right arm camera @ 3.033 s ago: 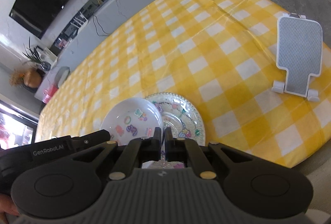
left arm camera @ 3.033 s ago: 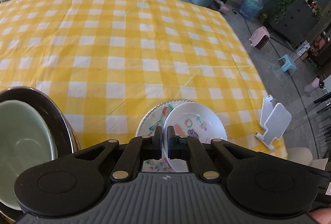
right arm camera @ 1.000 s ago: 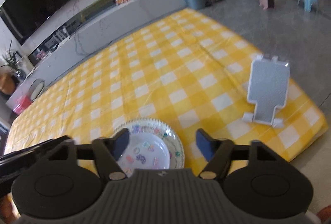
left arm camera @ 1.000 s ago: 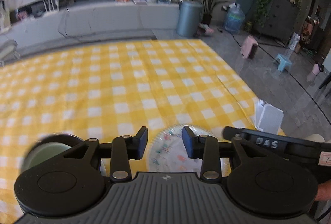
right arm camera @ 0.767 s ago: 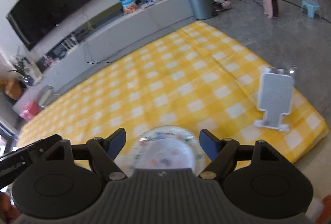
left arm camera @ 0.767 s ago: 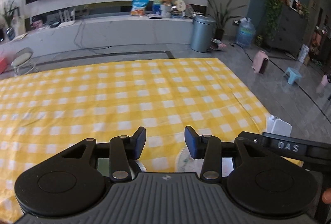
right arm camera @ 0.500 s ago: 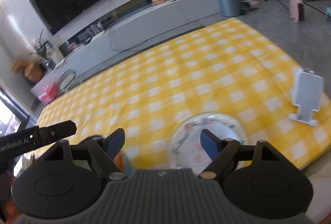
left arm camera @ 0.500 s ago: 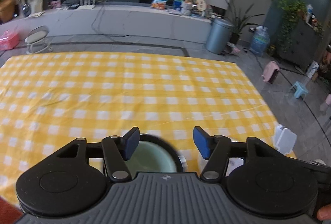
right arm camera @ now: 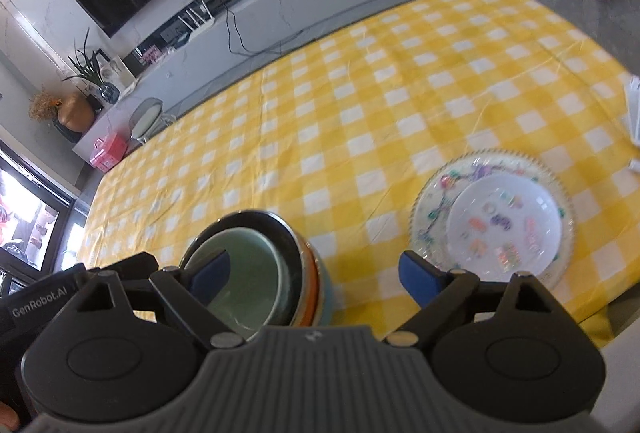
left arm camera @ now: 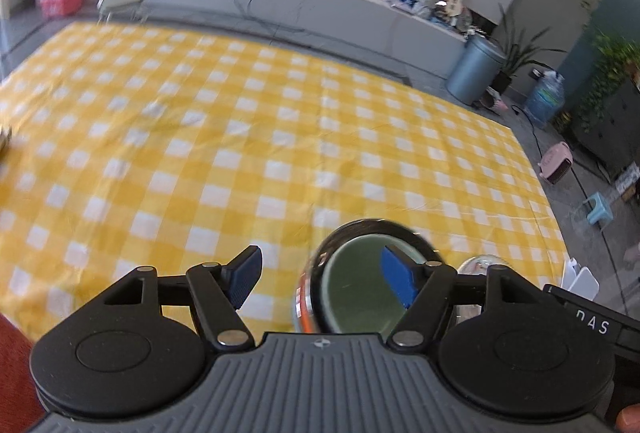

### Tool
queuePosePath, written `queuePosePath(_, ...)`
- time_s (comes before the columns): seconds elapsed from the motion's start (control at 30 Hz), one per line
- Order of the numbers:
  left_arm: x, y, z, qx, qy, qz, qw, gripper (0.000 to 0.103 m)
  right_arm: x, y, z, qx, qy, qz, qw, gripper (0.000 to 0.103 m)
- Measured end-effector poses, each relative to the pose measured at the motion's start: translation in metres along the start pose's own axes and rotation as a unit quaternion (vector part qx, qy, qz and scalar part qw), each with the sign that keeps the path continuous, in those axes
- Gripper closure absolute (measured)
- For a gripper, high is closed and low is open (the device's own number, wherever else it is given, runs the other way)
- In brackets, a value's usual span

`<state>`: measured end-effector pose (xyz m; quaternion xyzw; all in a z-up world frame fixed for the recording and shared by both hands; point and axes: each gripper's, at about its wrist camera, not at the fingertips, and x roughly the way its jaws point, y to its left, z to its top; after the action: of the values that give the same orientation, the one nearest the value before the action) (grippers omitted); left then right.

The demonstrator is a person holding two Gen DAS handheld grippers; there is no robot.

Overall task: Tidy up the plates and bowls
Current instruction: 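Move both tools to the rim of the steel, orange and blue bowl stack, then close both tools on opposite sides of the bowl stack rim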

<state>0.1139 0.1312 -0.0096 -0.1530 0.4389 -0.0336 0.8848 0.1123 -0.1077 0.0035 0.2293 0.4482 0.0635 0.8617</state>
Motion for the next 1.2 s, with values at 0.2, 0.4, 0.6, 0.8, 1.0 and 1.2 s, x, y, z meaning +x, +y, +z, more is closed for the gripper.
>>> queuePosePath(0.2,0.025,0.021,-0.007,-0.054,0.043,-0.022,0.9974,0.023,0.025,0.003,-0.006,0.008,0.019,-0.024,0.999,0.014)
queuePosePath(0.4,0.048,0.031,-0.014,-0.089,0.071,-0.028,0.9931,0.023,0.053,-0.015,-0.01,0.053,0.062,-0.015,0.997,0.019)
queuePosePath(0.6,0.065,0.036,-0.018,-0.116,0.097,-0.039,0.9877,0.026,0.075,-0.02,-0.014,0.066,0.091,0.0,0.994,0.022)
queuePosePath(0.8,0.074,0.033,-0.021,-0.115,0.112,-0.05,0.9858,0.03,0.086,-0.027,-0.015,0.088,0.108,0.027,0.99,0.027)
queuePosePath(1.0,0.081,0.028,-0.022,-0.11,0.123,-0.052,0.9849,0.036,0.089,-0.035,-0.016,0.106,0.113,0.056,0.986,0.038)
queuePosePath(1.2,0.082,0.024,-0.022,-0.105,0.121,-0.057,0.9855,0.037,0.089,-0.034,-0.018,0.116,0.115,0.079,0.983,0.049)
